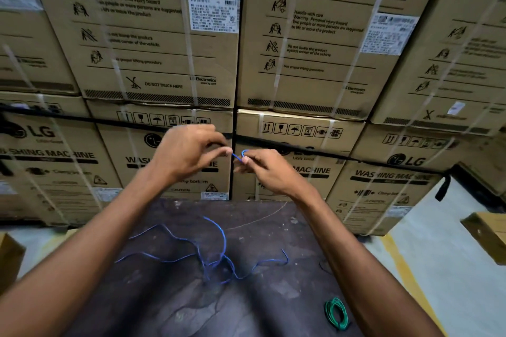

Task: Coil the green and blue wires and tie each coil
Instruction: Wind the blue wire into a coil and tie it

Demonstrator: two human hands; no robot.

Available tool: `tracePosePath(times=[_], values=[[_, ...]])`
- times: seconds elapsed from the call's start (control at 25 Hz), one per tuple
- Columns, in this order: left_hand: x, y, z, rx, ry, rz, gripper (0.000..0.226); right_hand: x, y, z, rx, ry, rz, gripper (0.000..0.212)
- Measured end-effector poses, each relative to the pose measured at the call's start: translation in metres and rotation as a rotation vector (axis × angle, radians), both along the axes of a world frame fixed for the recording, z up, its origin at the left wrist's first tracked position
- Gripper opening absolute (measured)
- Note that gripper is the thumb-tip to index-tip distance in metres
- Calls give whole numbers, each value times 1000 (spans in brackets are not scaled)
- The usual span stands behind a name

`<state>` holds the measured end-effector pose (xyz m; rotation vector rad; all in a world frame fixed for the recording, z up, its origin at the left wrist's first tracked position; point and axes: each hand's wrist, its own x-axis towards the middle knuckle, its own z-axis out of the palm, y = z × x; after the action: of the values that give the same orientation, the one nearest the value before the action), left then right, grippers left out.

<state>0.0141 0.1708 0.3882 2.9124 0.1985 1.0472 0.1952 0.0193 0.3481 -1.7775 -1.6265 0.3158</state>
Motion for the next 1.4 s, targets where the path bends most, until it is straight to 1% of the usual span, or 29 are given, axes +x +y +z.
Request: tracePosePath(times=[0.08,0.12,0.2,0.28,0.4,0.52,0.6,0.68,0.76,0.88,1.0,1.04,1.08,1.2,1.24,1.32,1.4], values=[[5,11,14,-32,-27,-73,22,-5,-2,7,-127,238,119,29],[9,14,19,-109,-43,-110,20,-8,-4,10,-156,402,196,30],[18,16,25,-403,-78,-209,14,-13,-13,18,-123,723,314,26],[26,15,23,-677,-98,-338,7,-19,-20,28,-67,931,385,22],[32,3,2,-875,-134,-440,11,-32,-23,42,-1,1043,451,19],[33,-21,-31,-1035,-188,-458,18,-36,-20,57,126,1149,436,18],[34,-37,-46,-1030,-178,-405,26,-34,-15,62,236,1241,382,19],[34,-49,-52,-963,-118,-328,38,-33,-7,61,343,1278,317,23],[29,-55,-49,-859,-77,-259,33,-31,2,55,422,1194,224,26],[15,-51,-42,-636,-28,-162,26,-29,6,45,469,1066,96,31],[7,-47,-34,-520,67,-141,24,-32,8,41,484,1018,34,31],[5,-45,-32,-478,91,-122,24,-34,9,40,487,944,21,29],[3,-46,-28,-425,107,-92,25,-35,9,40,485,811,0,28],[-4,-40,-16,-259,87,10,27,-30,9,35,429,221,-64,27],[-6,-36,-10,-207,57,38,26,-28,9,34,395,62,-82,25],[-9,-27,2,-114,-9,70,26,-24,8,32,319,-144,-117,19],[-9,-14,17,-74,-31,23,29,-23,5,34,225,-201,-115,17]])
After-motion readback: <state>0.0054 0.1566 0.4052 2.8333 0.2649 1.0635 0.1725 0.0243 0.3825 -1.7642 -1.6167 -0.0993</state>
